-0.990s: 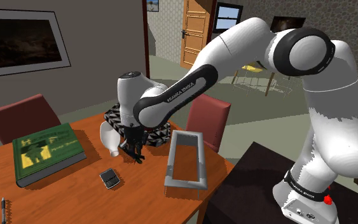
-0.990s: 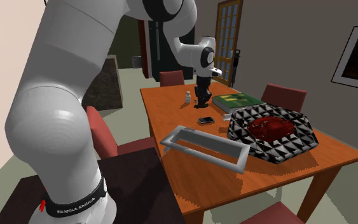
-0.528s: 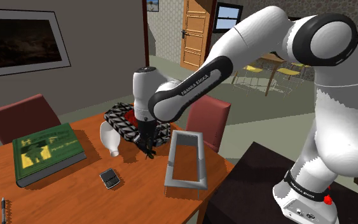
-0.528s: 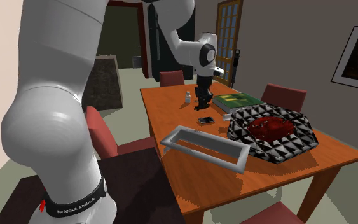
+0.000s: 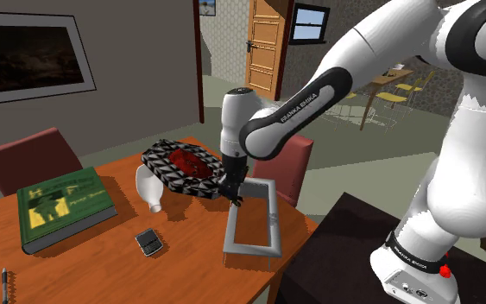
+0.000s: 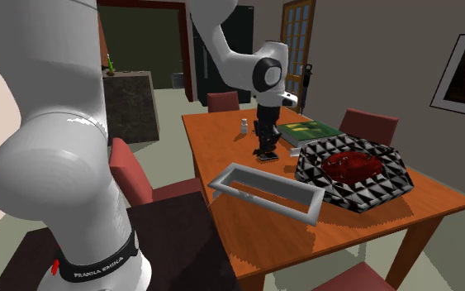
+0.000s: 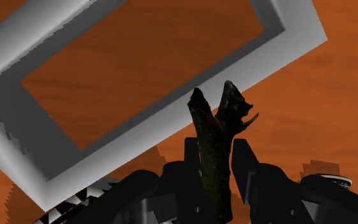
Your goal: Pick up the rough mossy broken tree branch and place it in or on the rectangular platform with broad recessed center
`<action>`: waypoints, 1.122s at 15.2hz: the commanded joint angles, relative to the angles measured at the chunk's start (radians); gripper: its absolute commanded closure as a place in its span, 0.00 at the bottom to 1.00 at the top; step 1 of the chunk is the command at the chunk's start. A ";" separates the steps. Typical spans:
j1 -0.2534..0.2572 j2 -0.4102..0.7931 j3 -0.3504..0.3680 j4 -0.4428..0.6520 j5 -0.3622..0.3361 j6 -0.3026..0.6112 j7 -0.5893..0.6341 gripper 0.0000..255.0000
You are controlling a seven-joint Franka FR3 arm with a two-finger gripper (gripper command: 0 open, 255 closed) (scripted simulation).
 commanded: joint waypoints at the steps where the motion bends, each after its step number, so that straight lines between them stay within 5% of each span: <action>1: -0.029 -0.054 -0.008 -0.072 0.028 0.020 -0.056 1.00; 5: -0.083 -0.177 -0.042 -0.221 0.092 0.048 -0.192 1.00; 17: -0.077 -0.025 -0.054 -0.244 0.028 0.218 -0.151 1.00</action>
